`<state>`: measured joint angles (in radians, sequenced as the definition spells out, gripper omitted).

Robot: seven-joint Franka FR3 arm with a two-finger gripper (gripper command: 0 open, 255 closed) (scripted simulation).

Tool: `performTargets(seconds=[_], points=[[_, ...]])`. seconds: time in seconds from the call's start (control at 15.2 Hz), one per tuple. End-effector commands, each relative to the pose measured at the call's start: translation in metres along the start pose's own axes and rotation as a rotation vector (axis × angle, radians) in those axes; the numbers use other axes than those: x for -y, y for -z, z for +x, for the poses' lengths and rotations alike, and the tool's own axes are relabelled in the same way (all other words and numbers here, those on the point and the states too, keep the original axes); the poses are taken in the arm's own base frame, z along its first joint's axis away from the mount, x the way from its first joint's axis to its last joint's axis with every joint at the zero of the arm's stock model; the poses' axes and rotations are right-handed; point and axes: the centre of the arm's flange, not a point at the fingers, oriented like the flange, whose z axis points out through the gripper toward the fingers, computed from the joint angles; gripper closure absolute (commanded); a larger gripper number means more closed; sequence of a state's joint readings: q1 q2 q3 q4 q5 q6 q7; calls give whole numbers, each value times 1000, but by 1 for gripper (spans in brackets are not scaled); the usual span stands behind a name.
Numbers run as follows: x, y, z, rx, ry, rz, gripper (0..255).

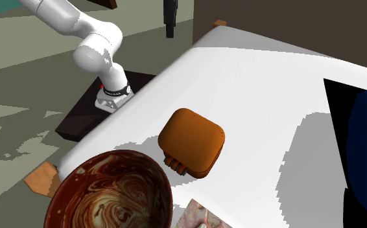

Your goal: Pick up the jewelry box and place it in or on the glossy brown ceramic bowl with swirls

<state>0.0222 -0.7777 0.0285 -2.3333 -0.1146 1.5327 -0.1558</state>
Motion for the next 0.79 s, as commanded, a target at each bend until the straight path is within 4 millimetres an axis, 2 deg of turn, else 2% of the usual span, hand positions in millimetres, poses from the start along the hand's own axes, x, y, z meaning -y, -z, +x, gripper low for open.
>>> performTargets(seconds=[0.0,0.33,0.73], points=[[0,0,0,0,0,0,0],[-22,-30,35,23,-87,-197,0],[-60,-59,72,50,-191,-433,0]])
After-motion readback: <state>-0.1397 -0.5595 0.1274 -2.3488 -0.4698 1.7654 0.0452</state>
